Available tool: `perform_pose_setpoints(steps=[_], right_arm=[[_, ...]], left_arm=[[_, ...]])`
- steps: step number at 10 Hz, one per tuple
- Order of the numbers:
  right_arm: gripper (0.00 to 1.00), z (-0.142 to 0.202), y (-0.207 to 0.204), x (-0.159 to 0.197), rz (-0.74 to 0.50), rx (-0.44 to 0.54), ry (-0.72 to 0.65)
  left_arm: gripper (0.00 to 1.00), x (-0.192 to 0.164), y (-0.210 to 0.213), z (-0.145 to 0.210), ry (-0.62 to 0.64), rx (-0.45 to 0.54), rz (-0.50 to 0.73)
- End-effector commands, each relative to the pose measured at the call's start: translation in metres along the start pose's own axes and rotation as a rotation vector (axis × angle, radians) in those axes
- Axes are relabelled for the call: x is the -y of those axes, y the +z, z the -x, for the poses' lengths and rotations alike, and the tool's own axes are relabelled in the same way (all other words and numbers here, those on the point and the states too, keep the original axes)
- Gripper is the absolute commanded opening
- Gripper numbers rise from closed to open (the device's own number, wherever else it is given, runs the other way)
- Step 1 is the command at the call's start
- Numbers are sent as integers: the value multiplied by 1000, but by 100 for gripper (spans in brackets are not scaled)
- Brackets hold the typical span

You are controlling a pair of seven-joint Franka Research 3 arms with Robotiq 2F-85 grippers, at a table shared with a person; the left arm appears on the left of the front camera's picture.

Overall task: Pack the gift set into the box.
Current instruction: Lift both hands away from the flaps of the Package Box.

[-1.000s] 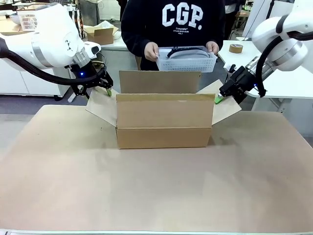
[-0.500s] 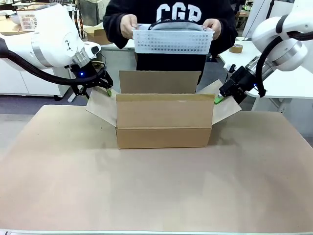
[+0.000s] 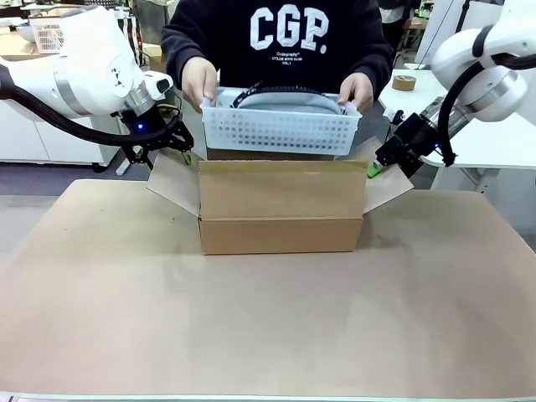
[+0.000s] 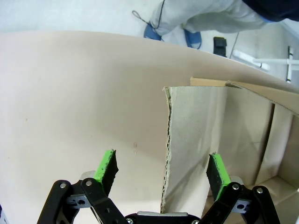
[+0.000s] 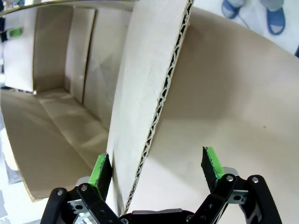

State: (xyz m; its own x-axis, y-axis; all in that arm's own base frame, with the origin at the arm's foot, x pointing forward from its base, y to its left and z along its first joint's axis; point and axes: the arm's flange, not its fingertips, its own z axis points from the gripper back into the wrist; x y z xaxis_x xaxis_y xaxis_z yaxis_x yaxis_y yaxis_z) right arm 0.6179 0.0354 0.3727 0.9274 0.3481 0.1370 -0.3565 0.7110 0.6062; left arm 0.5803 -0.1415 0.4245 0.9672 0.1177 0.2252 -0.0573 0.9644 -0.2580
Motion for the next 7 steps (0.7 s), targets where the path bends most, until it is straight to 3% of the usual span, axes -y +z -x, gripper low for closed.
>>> perform_pose_setpoints(steps=[1,7], right_arm=[[100,1,-2,-3,34,-5,-19],[100,1,-2,-3,34,-5,-19]], left_arm=[[100,1,2,0,13,-3,-18],[100,1,2,0,13,-3,-18]])
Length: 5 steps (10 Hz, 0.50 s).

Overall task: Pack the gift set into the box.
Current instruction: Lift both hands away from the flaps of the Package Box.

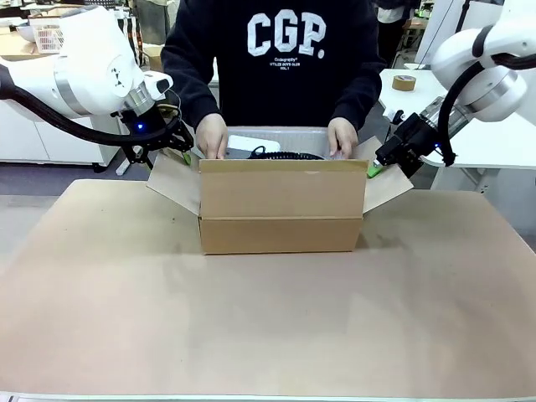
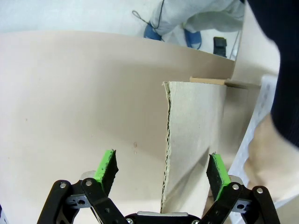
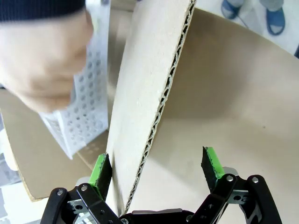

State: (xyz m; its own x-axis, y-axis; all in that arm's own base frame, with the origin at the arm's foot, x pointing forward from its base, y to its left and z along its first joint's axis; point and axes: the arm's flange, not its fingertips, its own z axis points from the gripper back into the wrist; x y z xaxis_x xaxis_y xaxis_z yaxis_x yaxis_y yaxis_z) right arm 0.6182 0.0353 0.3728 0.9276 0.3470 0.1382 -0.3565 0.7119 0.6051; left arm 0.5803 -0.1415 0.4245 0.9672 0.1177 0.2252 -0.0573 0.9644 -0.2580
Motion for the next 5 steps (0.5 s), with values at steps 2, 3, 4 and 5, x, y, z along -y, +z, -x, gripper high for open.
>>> perform_pose_setpoints(steps=[2,3,4,5], right_arm=[[100,2,-2,-3,33,-7,-19],[100,2,-2,-3,33,-7,-19],[100,2,-2,-3,33,-7,-19],[100,2,-2,-3,33,-7,-19]], left_arm=[[100,1,2,0,13,-3,-18],[100,1,2,0,13,-3,-18],[100,1,2,0,13,-3,-18],[100,1,2,0,13,-3,-18]])
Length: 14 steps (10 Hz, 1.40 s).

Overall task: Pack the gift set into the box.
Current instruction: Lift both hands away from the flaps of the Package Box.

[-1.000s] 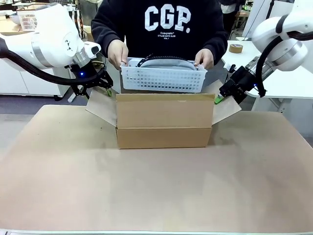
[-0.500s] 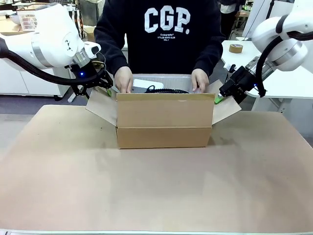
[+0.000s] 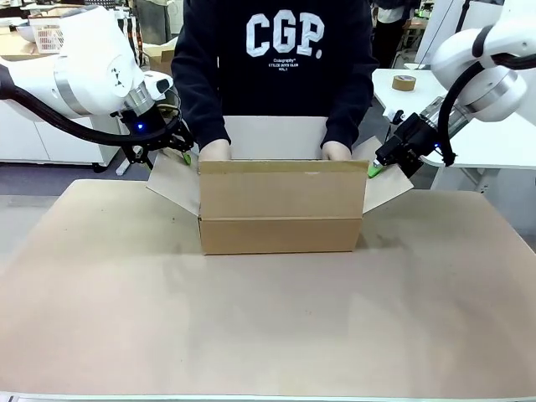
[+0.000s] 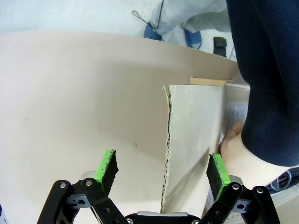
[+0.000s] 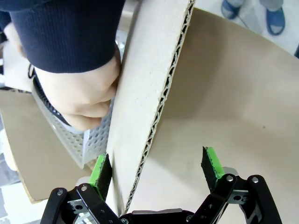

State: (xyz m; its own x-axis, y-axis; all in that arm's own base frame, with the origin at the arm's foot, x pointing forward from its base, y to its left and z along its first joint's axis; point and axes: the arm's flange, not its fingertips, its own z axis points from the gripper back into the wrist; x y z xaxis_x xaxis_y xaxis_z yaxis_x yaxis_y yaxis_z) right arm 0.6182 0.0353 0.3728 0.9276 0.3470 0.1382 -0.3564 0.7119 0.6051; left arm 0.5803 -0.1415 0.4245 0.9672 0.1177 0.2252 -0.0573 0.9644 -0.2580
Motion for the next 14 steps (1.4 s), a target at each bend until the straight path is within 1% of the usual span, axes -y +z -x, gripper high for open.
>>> perform_pose_setpoints(steps=[1,14], right_arm=[[100,2,-2,-3,33,-7,-19],[100,2,-2,-3,33,-7,-19]], left_arm=[[100,1,2,0,13,-3,-18],[100,1,2,0,13,-3,-18]])
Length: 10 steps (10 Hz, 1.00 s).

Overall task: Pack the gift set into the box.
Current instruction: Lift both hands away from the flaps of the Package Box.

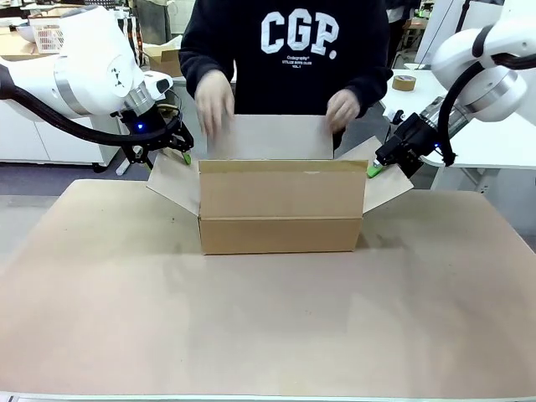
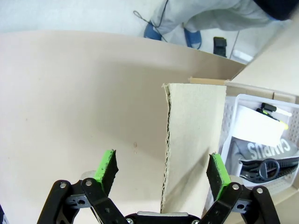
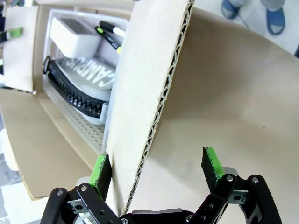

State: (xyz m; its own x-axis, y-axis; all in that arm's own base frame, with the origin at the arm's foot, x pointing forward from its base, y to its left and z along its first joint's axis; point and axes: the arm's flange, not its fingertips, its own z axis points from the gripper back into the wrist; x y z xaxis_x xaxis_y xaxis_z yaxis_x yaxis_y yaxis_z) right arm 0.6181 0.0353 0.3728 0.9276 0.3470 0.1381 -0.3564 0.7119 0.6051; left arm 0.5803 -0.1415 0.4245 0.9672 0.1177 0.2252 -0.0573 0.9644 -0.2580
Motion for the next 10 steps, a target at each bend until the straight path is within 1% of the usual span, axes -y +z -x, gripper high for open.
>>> perform_pose_setpoints(steps=[1,10], right_arm=[[100,2,-2,-3,33,-7,-19],[100,2,-2,-3,33,-7,-19]], left_arm=[[100,1,2,0,13,-3,-18],[100,1,2,0,13,-3,-18]])
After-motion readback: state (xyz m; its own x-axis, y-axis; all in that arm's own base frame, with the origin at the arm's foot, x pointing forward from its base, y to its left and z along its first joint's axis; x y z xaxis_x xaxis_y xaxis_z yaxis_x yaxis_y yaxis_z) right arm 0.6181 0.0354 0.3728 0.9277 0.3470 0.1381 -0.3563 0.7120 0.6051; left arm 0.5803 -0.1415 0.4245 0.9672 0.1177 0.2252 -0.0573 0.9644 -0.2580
